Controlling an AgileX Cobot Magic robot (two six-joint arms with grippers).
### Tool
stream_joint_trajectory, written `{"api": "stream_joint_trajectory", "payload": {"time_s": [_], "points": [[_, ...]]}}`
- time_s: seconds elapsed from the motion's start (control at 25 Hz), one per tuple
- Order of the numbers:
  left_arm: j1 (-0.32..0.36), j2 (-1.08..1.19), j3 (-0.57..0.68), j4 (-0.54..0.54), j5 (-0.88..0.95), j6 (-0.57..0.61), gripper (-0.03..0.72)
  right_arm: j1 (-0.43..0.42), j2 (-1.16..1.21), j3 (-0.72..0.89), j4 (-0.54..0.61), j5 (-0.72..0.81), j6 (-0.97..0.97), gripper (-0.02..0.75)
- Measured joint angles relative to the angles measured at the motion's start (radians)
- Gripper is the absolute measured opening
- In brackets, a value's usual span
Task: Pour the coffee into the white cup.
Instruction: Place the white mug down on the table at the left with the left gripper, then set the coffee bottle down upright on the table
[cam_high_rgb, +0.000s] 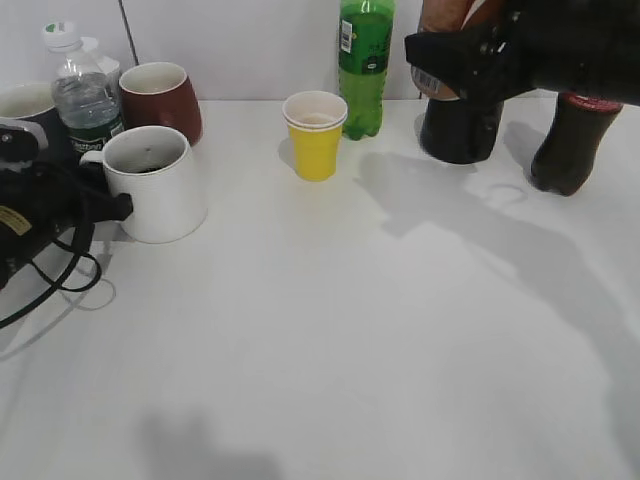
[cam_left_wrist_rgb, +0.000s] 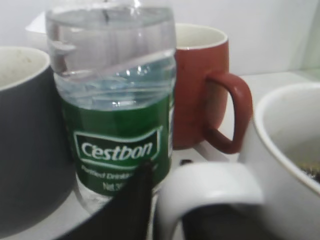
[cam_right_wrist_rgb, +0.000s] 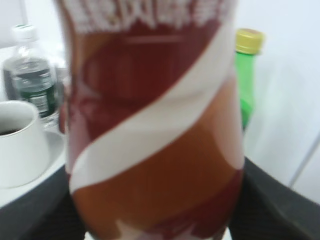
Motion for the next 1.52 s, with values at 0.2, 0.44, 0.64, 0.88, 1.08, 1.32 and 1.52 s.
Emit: {"api": "stream_joint_trajectory", "payload": {"time_s": [0.2, 0.44, 0.64, 0.88, 1.08, 1.32, 1.52], "points": [[0.0, -0.02, 0.015, 0.0, 0.029, -0.001, 0.288, 0.0, 0.0, 0.0, 0.043, 0.004, 0.0, 0.539], [0.0, -0.092, 0.104, 0.0, 0.037, -0.001, 0.293, 0.0, 0.0, 0.012, 0.127, 0.048, 0.0, 0.538], [0.0, -0.172, 0.182, 0.0, 0.038, -0.002, 0.293, 0.0, 0.01, 0.081, 0.274, 0.054, -0.101, 0.538], [0.0, -0.281, 0.239, 0.023, 0.038, -0.002, 0.293, 0.0, 0.102, 0.148, 0.437, 0.058, -0.273, 0.538], [0.0, -0.358, 0.242, 0.131, 0.033, -0.003, 0.293, 0.0, 0.22, 0.152, 0.483, 0.023, -0.319, 0.538], [0.0, -0.432, 0.243, 0.18, 0.037, -0.011, 0.293, 0.0, 0.338, 0.152, 0.584, -0.031, -0.429, 0.538], [0.0, -0.461, 0.243, 0.186, 0.054, -0.015, 0.293, 0.0, 0.383, 0.152, 0.618, -0.077, -0.445, 0.538]]}}
